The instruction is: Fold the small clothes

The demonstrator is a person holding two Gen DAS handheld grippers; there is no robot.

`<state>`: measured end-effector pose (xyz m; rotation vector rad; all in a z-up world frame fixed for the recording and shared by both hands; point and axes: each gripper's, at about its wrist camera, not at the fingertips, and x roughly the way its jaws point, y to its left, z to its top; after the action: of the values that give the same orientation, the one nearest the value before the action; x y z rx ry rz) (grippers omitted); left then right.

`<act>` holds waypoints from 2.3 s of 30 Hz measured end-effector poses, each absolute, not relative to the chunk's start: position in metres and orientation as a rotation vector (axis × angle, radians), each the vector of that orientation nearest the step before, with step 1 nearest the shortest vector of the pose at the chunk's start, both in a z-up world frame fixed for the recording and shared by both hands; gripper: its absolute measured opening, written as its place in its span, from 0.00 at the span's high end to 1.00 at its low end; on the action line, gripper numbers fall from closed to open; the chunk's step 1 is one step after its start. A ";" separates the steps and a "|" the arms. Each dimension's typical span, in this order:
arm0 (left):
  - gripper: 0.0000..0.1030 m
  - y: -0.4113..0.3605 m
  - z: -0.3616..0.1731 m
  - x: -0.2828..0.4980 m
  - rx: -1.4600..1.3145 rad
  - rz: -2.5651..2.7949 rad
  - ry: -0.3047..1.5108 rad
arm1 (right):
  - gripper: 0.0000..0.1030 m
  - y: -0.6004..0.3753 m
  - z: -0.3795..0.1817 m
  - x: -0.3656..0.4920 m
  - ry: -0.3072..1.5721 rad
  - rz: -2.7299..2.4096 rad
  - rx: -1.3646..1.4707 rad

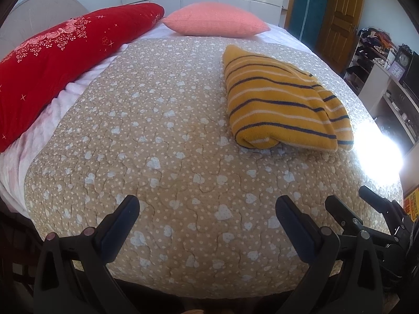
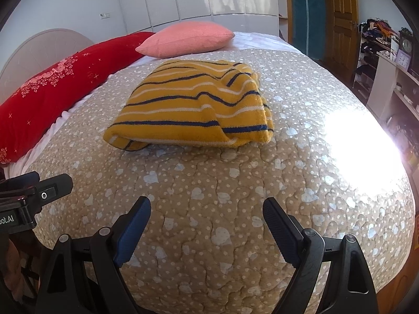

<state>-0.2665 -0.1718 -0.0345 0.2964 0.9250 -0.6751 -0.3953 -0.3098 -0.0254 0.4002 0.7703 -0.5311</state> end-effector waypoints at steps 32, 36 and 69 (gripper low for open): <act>0.00 -0.171 -0.045 -0.265 0.300 -0.678 0.955 | 0.11 -0.312 -0.036 -0.393 0.790 -0.542 0.406; 0.00 -0.172 -0.045 -0.264 0.299 -0.678 0.955 | 0.11 -0.313 -0.037 -0.394 0.793 -0.542 0.408; 0.00 -0.171 -0.053 -0.260 0.295 -0.699 0.998 | 0.11 -0.315 -0.038 -0.384 0.803 -0.544 0.358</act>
<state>-0.2605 -0.1709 -0.0526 0.2947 0.9983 -0.6991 -0.3839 -0.3147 -0.0381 0.3583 0.8025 -0.5443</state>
